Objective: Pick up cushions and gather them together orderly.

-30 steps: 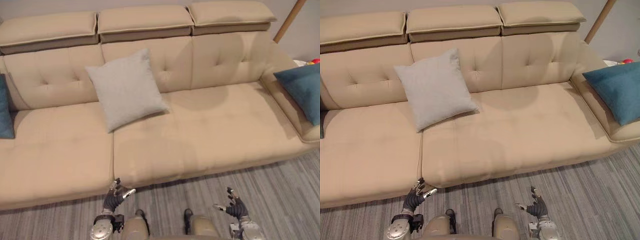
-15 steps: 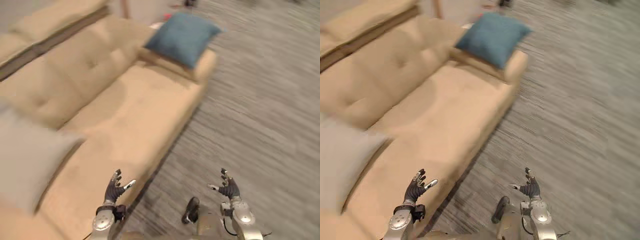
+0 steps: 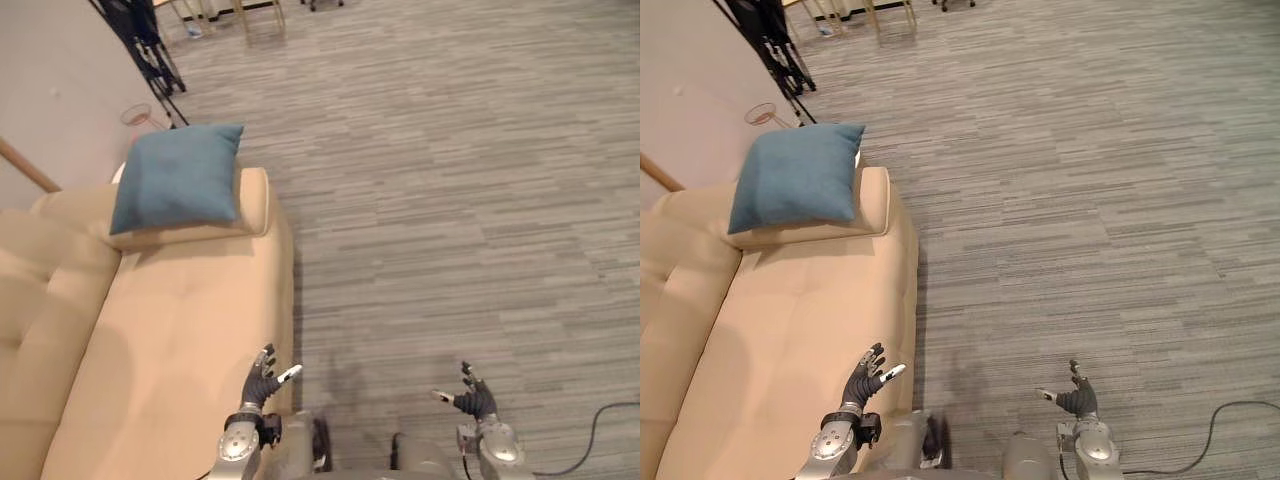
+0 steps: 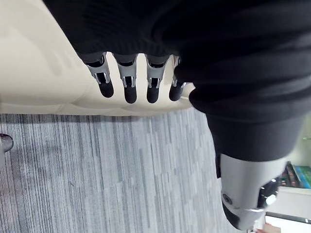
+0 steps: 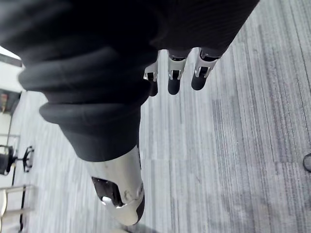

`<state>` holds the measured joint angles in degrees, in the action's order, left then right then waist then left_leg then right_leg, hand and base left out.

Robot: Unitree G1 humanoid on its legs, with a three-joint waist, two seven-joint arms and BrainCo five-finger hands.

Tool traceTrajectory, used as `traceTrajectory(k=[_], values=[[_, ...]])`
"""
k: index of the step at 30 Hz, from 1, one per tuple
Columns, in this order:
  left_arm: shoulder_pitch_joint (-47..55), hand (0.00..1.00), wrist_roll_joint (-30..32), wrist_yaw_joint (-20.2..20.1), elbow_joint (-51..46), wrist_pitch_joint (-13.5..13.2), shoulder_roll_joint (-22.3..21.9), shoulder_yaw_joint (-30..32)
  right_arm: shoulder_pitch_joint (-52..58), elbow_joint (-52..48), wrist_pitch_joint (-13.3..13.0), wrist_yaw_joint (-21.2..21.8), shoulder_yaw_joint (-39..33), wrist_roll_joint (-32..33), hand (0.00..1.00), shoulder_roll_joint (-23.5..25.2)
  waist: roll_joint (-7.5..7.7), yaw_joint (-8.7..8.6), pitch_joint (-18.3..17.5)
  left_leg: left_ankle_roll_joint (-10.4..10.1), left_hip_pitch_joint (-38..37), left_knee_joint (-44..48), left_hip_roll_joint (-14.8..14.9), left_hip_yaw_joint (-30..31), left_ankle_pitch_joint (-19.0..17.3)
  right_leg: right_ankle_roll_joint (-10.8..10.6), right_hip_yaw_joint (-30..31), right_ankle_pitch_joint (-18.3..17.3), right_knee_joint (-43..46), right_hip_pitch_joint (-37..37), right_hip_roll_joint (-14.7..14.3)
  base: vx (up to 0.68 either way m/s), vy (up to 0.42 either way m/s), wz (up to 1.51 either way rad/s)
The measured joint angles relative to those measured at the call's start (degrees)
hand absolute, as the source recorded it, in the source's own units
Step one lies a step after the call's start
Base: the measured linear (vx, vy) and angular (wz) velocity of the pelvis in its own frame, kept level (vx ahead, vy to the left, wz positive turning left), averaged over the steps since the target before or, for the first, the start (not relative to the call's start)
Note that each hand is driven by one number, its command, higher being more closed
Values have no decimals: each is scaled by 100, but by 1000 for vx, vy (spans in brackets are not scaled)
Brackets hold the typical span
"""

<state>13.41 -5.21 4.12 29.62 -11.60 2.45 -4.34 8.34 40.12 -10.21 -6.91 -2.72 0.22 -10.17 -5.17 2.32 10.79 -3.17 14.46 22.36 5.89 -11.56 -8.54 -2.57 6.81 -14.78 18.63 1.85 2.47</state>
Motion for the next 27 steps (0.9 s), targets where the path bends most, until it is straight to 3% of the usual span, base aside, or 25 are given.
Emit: traceTrajectory(k=[2,3,4,5,6,7,8,9,11,12,13,14,15,16,17,18,19,20,21,22,23,24,27], values=[[-24,0,-9,-4,-34,-3,37,62,-1,41,-2,-33,47,-10,0,36,192,-2,-68,336,42,204,-232,-28,-264,-199,54,-174,-28,-10,238,436,321,-12],[-35,0,-46,-1,-27,-8,8,134,-82,234,18,-31,45,-26,0,118,431,48,-62,616,-89,264,-446,-217,-520,-526,136,-401,904,258,445,500,320,-11],[-56,0,-81,11,72,10,-3,148,-168,327,39,-25,31,-29,0,160,488,19,-29,676,-279,270,-553,-268,-676,-993,133,-339,1890,551,503,421,236,-10],[-46,0,-93,11,128,18,0,127,-182,365,51,-27,23,-32,0,179,488,-7,-29,705,-438,261,-617,-257,-773,-1294,103,-152,2440,705,558,441,211,10],[23,0,-111,14,146,26,48,26,-144,370,61,-24,28,-39,0,213,470,-44,-26,789,-812,212,-702,-193,-938,-1260,-195,293,3410,998,733,485,178,24],[43,0,-145,33,146,34,115,-70,-93,371,71,-23,27,-43,0,233,471,-109,-37,878,-1178,97,-793,-85,-1006,-924,-769,115,3898,1120,1012,500,155,29],[43,0,-147,47,145,37,123,-103,-94,369,71,-24,27,-50,0,236,450,-135,-52,901,-1348,-3,-818,-58,-1035,-736,-1055,12,3953,1179,1131,624,110,45],[-21,0,-198,96,138,40,161,-176,-129,343,66,-26,21,-59,0,226,437,-153,-140,914,-1637,-310,-884,100,-1046,-384,-1679,-205,3700,1440,1287,632,62,50],[-178,0,-211,98,145,48,216,-185,-192,345,64,-24,21,-58,0,144,283,-179,-99,907,-1907,-577,-839,305,-1042,-162,-2124,-333,3063,1663,1168,485,18,48],[-326,0,-254,97,147,49,139,-185,-244,348,65,-22,20,-58,0,16,194,-179,-54,837,-2150,-762,-687,406,-1041,-81,-2277,-315,2445,1872,926,440,-22,49],[-428,0,-296,108,150,45,119,-177,-286,346,65,-24,4,-54,0,-79,30,-180,21,647,-2329,-818,-522,493,-1064,18,-2218,-45,1737,2118,629,549,-32,51],[-464,0,-309,117,154,45,115,-171,-293,342,66,-24,-33,-50,0,-89,-2,-202,37,508,-2398,-817,-465,534,-1086,25,-2192,174,1352,2200,533,691,-97,56],[-482,0,-310,128,153,40,126,-154,-271,342,68,-27,-78,-42,0,-85,6,-234,34,308,-2600,-815,-386,598,-1135,50,-2076,816,409,2305,346,614,-122,49],[-457,0,-309,131,150,36,135,-116,-234,338,68,-27,-77,-32,0,-79,63,-242,5,202,-2731,-809,-387,623,-1187,92,-2012,1225,-111,2271,299,798,-198,60],[-406,0,-309,134,149,33,201,-27,-150,330,72,-25,-77,-32,0,-74,222,-286,-27,-70,-2943,-715,-423,716,-1355,274,-1824,2351,-632,2196,284,695,-211,42],[-407,0,-308,151,286,61,52,29,-216,344,157,-26,-146,-33,0,-197,-59,-277,-70,-239,-2907,-270,-121,771,-1415,490,-1887,2277,19,2301,156,669,-208,39],[-428,0,-308,138,286,55,43,21,-271,308,163,-26,-200,-33,0,-180,-57,-319,-68,-390,-2764,57,-50,781,-1303,505,-1938,2035,227,2338,163,611,-217,23],[-481,0,-307,133,295,51,5,19,-310,215,165,-27,-208,-33,0,-166,-48,-309,-60,-282,-2445,840,16,796,-901,526,-1988,1695,478,2291,152,576,-221,26],[-498,0,-308,131,333,52,-55,42,-310,150,166,-22,-174,-28,0,-153,-52,-293,-33,-204,-1966,2035,217,781,74,592,-2058,1405,445,1910,71,591,-228,19],[-479,0,-308,131,351,52,-71,60,-309,147,166,-22,-153,-18,0,-142,-65,-258,-22,-195,-1792,2520,358,757,550,616,-2092,1338,297,1651,11,593,-203,11],[-474,0,-308,128,366,52,-66,75,-300,142,164,-32,-133,-5,0,-107,-55,-176,8,-41,-1501,3339,679,547,311,656,-2124,1268,11,1155,-123,663,-181,-2],[-470,0,-310,133,368,50,-68,157,-311,130,151,-42,-139,21,0,-68,47,-99,71,53,-1157,3778,807,305,-85,671,-2121,1246,-366,592,-153,624,-154,-1],[-398,0,-313,153,343,46,-72,341,-346,120,115,-55,-211,29,0,-29,180,30,113,56,-538,2923,708,-37,-451,607,-2165,1238,-926,-76,-41,399,-45,10]])
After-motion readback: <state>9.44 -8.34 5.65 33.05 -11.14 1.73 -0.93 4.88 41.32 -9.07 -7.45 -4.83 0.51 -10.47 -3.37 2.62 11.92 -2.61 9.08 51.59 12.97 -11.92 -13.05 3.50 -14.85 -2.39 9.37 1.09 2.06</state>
